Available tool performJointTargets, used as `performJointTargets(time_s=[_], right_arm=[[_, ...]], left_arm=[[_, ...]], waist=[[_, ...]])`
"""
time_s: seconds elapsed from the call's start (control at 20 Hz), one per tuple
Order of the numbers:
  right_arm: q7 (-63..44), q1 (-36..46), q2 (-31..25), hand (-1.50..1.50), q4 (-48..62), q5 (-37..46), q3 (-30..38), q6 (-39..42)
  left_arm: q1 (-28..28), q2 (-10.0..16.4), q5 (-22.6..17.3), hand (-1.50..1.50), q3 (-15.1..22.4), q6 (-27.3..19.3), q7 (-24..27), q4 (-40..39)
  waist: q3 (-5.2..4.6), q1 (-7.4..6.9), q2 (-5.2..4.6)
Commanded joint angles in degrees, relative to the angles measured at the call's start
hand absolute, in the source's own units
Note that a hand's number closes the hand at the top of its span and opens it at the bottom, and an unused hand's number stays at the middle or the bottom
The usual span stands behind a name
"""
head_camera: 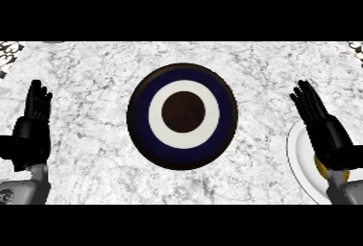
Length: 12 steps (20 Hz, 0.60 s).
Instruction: Pick the lemon from the plate and place it in the plate
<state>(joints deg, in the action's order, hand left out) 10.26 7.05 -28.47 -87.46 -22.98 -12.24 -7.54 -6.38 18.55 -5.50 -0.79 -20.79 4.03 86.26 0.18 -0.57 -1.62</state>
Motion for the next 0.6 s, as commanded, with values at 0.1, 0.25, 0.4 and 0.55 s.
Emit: performJointTargets(time_s=[0.1,0.25,0.4,0.55], right_arm=[[2.1,4.6,0.6,1.50,-2.5,1.5,-7.3,10.7],[1.5,9.4,0.1,1.50,-8.8,2.2,-14.5,19.1],[-1.0,10.4,-16.6,1.50,-2.9,30.5,-14.4,6.8],[5.1,-2.4,0.5,-1.50,1.5,28.4,-17.1,-5.5]], left_arm=[[-5.7,4.1,-0.5,0.00,1.6,6.6,-3.1,1.0],[-8.2,5.0,-0.6,0.00,6.0,12.1,-3.2,2.9],[-7.3,3.3,-2.0,0.00,6.1,11.9,-4.1,1.9],[-5.5,4.1,-3.6,0.00,6.1,14.3,-6.1,6.2]], waist=[[-0.11,-0.04,1.57],[-0.15,-0.67,1.74],[-0.80,1.09,2.24],[-0.08,0.45,1.69]])
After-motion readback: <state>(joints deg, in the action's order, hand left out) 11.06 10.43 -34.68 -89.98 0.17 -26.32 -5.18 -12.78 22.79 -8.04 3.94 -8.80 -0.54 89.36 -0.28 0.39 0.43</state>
